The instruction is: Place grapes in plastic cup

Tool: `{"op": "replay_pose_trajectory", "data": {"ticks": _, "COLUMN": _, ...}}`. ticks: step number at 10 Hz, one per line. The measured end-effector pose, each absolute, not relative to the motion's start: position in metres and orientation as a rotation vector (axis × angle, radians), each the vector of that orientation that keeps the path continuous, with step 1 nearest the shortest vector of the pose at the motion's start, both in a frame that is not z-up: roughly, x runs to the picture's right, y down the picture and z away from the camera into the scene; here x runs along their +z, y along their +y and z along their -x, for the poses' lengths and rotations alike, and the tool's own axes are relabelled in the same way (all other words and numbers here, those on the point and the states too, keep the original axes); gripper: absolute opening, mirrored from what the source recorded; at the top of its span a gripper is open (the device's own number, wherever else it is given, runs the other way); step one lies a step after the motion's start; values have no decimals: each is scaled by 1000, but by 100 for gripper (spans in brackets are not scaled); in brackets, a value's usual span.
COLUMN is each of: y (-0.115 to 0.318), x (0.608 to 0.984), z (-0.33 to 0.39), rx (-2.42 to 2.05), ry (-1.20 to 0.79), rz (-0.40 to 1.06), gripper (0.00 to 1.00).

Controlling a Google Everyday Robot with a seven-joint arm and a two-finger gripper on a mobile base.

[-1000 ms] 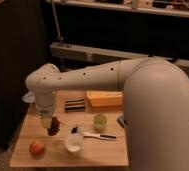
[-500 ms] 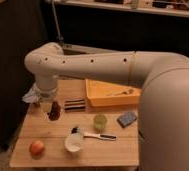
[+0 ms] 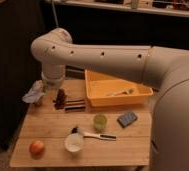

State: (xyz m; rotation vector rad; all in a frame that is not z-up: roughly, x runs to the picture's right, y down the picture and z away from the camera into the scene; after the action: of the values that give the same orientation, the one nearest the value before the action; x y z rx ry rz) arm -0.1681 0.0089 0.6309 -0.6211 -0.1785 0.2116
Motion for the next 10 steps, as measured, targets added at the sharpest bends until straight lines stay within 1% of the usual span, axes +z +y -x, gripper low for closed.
{"op": "replay_pose_trajectory", "data": {"ticks": 4, "y": -13, "x": 634, "z": 107, "rx": 335, "ry": -58, "rz": 602, "gripper": 0}}
{"op": "replay_pose_trajectory", "data": {"ticks": 8, "y": -14, "x": 633, "z": 61, "rx": 431, "ry": -16, "rz": 606, "gripper": 0}}
{"op": "replay_pose_trajectory", "data": {"ticks": 10, "y": -13, "x": 642, "z": 43, "rx": 474, "ry": -5, "rz": 623, "gripper": 0}}
